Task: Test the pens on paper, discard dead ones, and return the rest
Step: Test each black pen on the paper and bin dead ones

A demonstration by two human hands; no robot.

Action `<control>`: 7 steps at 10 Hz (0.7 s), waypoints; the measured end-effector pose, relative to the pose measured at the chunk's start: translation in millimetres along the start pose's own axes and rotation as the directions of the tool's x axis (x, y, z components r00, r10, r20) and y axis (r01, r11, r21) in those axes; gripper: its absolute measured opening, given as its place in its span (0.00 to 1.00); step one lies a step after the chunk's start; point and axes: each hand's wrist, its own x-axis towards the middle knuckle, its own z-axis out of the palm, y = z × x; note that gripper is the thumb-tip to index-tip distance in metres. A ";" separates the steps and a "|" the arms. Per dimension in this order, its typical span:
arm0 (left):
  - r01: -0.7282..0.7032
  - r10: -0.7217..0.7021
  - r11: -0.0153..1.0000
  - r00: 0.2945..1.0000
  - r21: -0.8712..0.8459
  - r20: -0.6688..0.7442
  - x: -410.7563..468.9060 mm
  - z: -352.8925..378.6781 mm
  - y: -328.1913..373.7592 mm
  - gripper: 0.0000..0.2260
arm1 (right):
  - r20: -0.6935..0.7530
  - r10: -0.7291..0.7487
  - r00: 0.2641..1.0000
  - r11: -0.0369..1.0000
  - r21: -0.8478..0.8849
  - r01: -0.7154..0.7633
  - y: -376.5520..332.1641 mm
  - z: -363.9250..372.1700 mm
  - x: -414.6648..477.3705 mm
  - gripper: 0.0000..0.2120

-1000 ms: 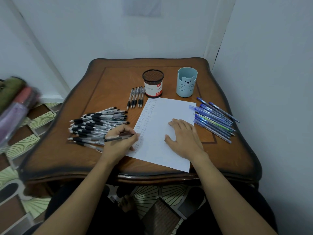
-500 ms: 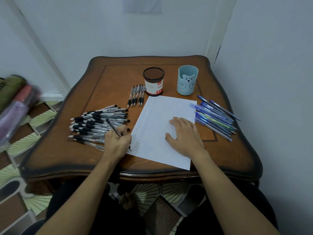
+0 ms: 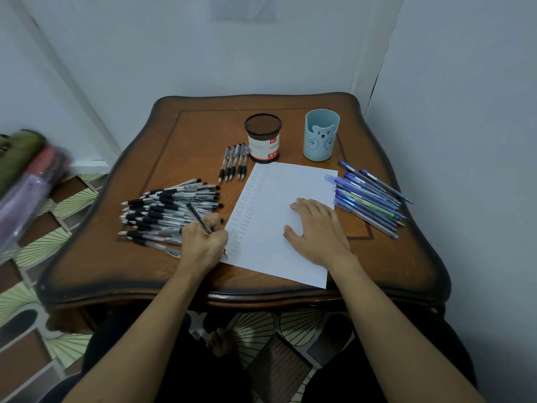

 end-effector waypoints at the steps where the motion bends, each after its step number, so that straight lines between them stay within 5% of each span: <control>1: -0.019 0.019 1.000 1.000 0.012 0.003 1.1 -0.7 -2.0 0.09 | 0.000 0.001 1.000 1.000 -0.004 -0.001 -0.3 -0.2 0.1 0.25; 7: -0.065 0.064 0.997 0.997 0.044 0.037 1.6 1.4 -5.4 0.10 | 0.003 0.000 1.000 1.000 0.004 0.000 -0.4 -0.2 0.3 0.25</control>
